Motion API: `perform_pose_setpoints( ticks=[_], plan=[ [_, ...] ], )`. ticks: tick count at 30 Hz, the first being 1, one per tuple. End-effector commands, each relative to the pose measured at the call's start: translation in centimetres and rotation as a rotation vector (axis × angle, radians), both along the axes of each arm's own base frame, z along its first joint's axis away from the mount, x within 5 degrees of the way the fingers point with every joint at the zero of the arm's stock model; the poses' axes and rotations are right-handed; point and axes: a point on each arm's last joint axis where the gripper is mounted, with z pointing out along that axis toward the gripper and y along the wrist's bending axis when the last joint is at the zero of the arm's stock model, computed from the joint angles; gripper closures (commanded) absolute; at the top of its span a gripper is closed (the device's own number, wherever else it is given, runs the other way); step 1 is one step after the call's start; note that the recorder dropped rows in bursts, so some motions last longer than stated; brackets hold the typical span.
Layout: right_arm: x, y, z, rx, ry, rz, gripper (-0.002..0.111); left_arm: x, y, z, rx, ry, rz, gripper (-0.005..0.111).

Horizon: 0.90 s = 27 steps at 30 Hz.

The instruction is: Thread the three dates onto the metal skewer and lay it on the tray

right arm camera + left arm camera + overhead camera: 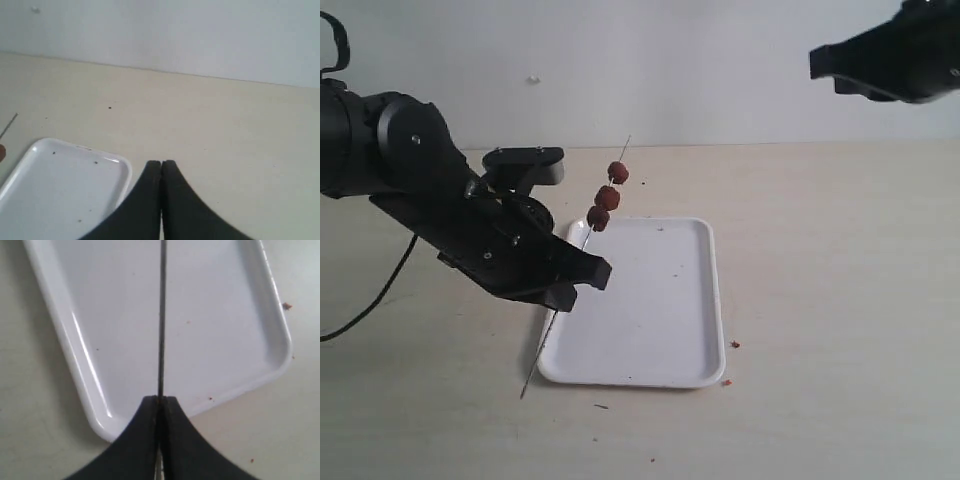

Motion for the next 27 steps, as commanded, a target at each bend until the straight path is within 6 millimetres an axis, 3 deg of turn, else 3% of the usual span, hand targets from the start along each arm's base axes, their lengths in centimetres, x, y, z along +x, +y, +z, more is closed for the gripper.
perform_pose_setpoints(
  ticks=[1,8,13,18,22,27],
  plan=[
    [-4.7,-1.2,-1.0,-0.029,-0.168,-0.126,0.108,-0.5,-1.5,0.7,-0.051,-0.032,0.060,0.107],
    [-10.7,-2.4,-2.3,-0.026,-0.368,-0.267,0.108,-1.0,-2.6,-0.3,-0.054,0.006,0.083,0.107],
    [-16.2,-2.0,-3.1,-0.040,-0.530,-0.197,0.108,0.8,-4.3,-1.7,-0.064,0.035,0.120,0.107],
    [-20.1,-1.7,-3.8,-0.021,-0.650,-0.170,0.108,1.8,-5.6,-2.8,-0.043,0.092,0.128,0.107],
    [-22.3,-1.7,-4.8,-0.031,-0.815,-0.166,0.108,2.1,-6.1,-3.3,-0.033,0.160,0.172,0.107],
    [-22.9,-1.7,-4.8,-0.028,-0.838,-0.166,0.108,2.4,-6.4,-2.6,-0.043,0.154,0.166,0.107]
  ],
)
